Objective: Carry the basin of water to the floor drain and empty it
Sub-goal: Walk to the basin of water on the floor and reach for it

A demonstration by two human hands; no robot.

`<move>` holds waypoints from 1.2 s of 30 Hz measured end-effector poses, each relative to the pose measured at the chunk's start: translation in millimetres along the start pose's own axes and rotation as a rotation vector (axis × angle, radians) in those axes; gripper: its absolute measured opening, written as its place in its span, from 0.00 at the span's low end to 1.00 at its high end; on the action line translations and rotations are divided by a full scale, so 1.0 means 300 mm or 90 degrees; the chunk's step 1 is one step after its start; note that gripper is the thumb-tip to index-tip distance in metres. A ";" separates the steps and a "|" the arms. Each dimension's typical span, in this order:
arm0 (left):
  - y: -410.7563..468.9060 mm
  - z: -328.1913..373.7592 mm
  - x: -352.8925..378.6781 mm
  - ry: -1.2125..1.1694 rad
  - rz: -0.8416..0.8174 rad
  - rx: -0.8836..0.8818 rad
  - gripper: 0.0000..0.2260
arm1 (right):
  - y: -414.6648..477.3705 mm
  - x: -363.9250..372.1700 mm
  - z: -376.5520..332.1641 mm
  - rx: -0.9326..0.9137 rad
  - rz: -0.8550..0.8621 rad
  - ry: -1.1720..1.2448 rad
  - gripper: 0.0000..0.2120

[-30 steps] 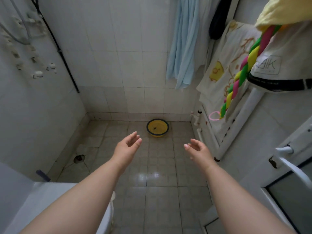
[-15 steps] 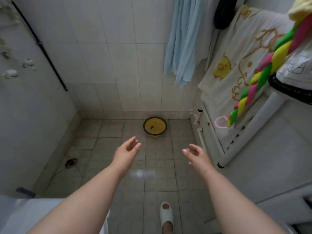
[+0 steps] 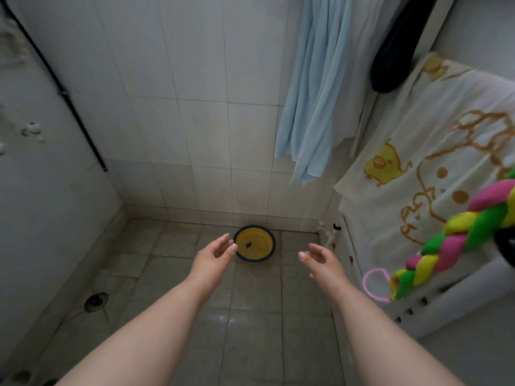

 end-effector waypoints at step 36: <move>1.113 -0.002 -0.051 0.060 -0.030 -0.126 0.21 | 0.931 0.366 -0.196 0.115 0.036 -0.014 0.24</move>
Point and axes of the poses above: each hand's wrist, its own y-axis towards the middle knuckle, its own x-axis out of the palm, z = x × y, the point moved 4 cm from there along y, towards the middle knuckle
